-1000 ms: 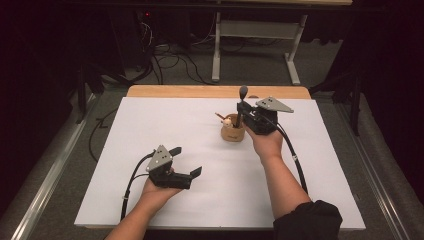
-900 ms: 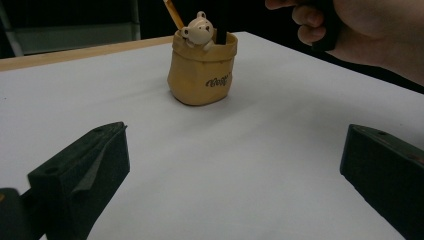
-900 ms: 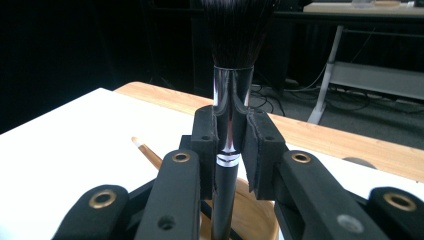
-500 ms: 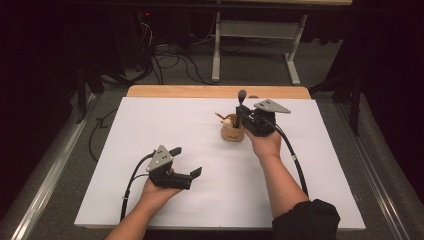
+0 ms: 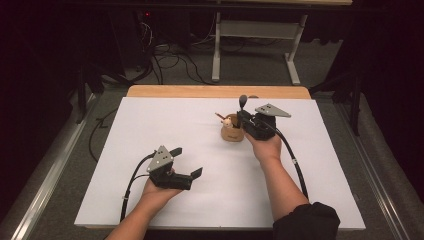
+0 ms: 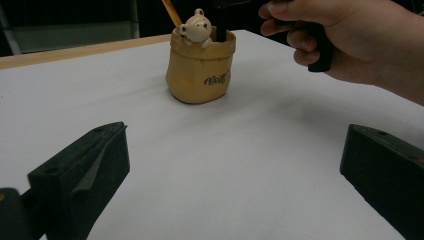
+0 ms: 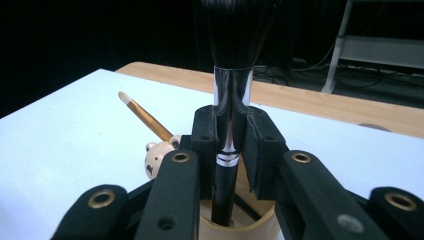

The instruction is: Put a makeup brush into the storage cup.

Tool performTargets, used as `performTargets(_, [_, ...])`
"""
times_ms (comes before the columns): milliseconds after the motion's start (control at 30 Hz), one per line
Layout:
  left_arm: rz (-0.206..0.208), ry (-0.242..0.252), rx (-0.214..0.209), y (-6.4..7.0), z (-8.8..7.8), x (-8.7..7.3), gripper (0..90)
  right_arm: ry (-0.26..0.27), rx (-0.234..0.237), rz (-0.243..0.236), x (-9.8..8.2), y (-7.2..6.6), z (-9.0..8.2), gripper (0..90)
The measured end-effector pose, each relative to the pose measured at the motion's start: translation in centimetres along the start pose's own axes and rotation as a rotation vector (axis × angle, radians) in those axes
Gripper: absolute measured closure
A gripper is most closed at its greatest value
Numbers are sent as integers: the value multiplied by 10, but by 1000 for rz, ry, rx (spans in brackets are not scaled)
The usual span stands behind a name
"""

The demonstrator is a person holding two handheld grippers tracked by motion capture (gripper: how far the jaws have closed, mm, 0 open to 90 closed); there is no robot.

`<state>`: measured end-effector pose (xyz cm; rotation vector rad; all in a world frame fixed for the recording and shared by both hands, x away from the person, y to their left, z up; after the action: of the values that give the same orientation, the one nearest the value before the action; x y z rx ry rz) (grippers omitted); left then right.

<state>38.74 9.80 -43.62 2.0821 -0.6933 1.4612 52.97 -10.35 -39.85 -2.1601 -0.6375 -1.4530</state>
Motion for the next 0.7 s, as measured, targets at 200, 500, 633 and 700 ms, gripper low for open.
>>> performTargets(200, [-3, -5, -2, -1, 1, -1, 1, -11, -2, 6, -3, -1, 3, 764])
performTargets(500, [-8, 10, 27, -8, -8, 4, 1, -28, -8, 3, -2, 2, -2, 484])
performTargets(633, [-19, -6, 42, -12, -8, 3, 1, -40, 6, -38, -2, -2, -5, 404])
performTargets(700, [-16, -11, 45, -12, -7, 2, 1, -42, 22, -38, -2, -4, -7, 338])
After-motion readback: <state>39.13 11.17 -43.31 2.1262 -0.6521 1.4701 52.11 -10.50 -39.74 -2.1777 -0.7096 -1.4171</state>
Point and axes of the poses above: each handheld gripper's, and its own axes: z roughly forward along the jaws, x roughly out of its top, y roughly to its right, the point moved 8 cm from there along z, roughly forward along the jaws, and after that the axes turned 4 degrees about x, right-handed, at the moved point
